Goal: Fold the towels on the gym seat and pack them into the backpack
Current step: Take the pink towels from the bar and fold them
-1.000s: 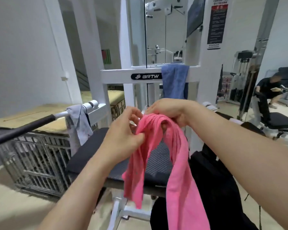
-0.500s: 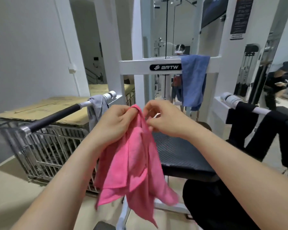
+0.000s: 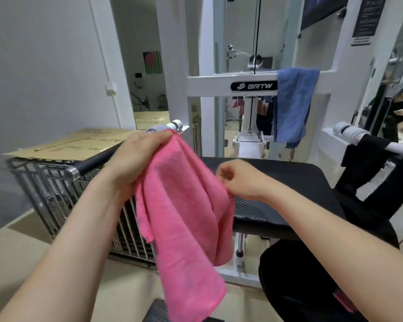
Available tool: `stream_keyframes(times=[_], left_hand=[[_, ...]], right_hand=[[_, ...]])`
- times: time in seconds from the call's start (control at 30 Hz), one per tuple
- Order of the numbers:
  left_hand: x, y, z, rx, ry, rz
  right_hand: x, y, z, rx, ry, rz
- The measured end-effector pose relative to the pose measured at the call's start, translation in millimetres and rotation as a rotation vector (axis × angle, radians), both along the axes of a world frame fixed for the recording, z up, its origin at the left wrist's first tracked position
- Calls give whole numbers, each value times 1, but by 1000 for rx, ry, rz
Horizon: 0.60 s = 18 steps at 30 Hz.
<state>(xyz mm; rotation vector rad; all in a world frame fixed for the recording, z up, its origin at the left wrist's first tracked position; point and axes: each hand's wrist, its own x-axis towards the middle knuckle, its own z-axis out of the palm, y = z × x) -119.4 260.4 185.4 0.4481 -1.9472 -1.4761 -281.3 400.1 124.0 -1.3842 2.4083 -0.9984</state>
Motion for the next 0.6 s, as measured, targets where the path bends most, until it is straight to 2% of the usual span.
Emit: stream_keyframes(times=[0.03,0.1,0.17,0.2,0.27,0.3,0.33,0.47,0.53,0.6], left_hand=[[5,-10,1,45,45,39],[11,-25,1,92,71,37],[8,-27,-5,-10,-50,-22],[3,-23,-10,-95,-144,-39],[-4,-10,-16,-228,-264,-73],[-6,-6,-18,-222,-256,-118],[-6,-4,-19,-166,-223,-171],[12,-39,-22,63,-81,-306],[20,-63,-29,93,-114,-505],[23,-82,-40,123,-230,-658]], right_hand=[[-6,5,-4,35,-85,-21],[-11,12,-6,9,-380,7],[-7,11,-4,-110,-674,134],[-1,7,-2,-145,-751,207],[16,-4,-3,-171,-727,326],[25,-10,-5,-185,-688,353],[29,-13,-9,-206,-673,373],[24,3,-17,-248,-821,401],[13,20,-18,-191,-849,448],[5,32,-18,-125,-827,515]])
